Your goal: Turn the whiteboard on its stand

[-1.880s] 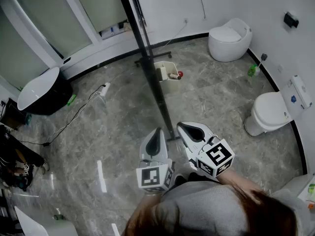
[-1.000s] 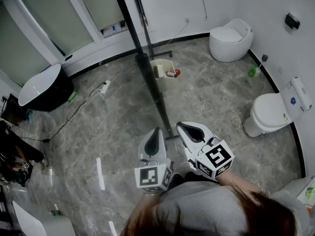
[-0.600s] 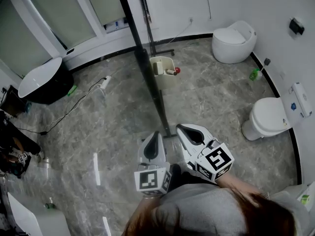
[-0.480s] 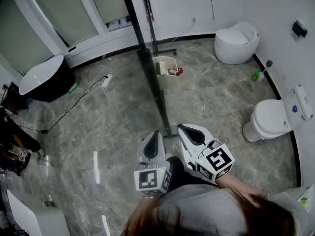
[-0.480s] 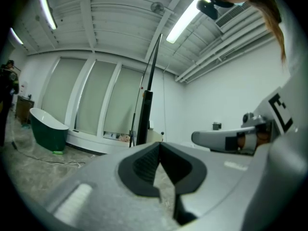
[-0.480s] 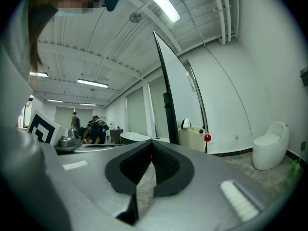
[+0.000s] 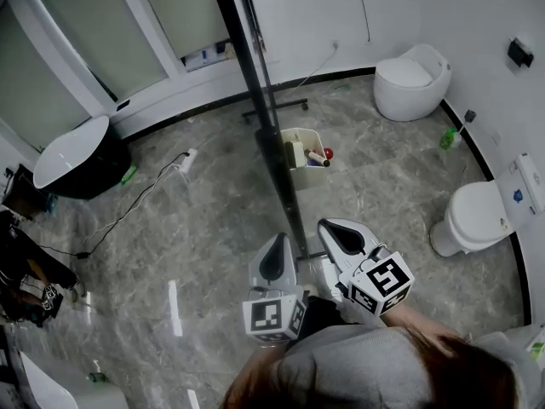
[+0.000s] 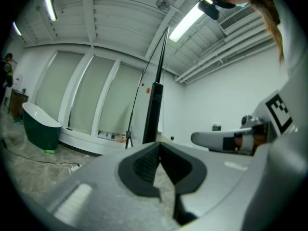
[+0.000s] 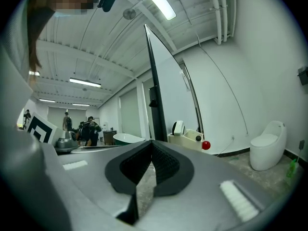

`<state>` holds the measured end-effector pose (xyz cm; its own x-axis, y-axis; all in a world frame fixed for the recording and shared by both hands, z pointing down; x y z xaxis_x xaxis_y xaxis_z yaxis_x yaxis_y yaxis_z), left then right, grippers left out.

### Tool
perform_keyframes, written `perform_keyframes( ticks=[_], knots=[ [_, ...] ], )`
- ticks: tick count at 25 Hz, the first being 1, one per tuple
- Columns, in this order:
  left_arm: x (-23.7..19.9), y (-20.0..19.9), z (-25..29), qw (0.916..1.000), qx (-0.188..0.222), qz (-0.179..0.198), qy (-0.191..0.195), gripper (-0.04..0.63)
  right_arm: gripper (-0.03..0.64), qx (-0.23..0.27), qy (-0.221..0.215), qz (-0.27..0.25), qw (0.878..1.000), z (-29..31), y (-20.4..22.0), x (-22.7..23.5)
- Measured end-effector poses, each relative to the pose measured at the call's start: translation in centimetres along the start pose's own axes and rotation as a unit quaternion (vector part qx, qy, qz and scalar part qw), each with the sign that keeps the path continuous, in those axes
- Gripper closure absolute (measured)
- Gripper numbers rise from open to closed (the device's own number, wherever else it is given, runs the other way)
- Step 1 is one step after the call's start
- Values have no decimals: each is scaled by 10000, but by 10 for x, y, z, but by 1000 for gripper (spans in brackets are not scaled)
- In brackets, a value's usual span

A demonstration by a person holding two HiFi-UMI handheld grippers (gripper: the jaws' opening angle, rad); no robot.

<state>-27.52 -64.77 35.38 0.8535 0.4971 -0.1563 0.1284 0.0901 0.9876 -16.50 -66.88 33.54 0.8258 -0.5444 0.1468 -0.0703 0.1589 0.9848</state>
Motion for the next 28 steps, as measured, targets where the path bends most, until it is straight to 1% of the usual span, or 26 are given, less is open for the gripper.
perform_keyframes(
  ticks=[5,11,17,21,24,28],
  knots=[
    [-44,-17,29,9999,35,102,28,595,614,290,135,-4,9995,48,-21,11],
    [-76,-29,55,9999,51,128,102,595,614,285,332,99,9990,84,-26,23],
    [-92,-26,71,9994,83,21,339,595,614,362,463,137,9982,107,-25,32],
    [-94,-29,79,9989,-14,74,456,595,614,410,571,222,9973,115,-27,35],
    [-96,-27,81,9988,-58,136,477,595,614,430,577,222,9972,119,-28,33],
    [-95,-29,81,9986,-143,306,407,595,614,480,441,154,9978,123,-32,29]
  ],
)
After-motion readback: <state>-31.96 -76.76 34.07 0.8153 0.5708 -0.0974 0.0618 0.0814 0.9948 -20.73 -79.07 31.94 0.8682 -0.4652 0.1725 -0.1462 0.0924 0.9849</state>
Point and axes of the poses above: the fingertips, and each gripper's own axes: z forward along the fingers, x to its right, y out of its underside, the point moved 4 cm from there along -z, backward along the fingers, and after that the axes turned 13 degrees about y, right-handed, at the moved point
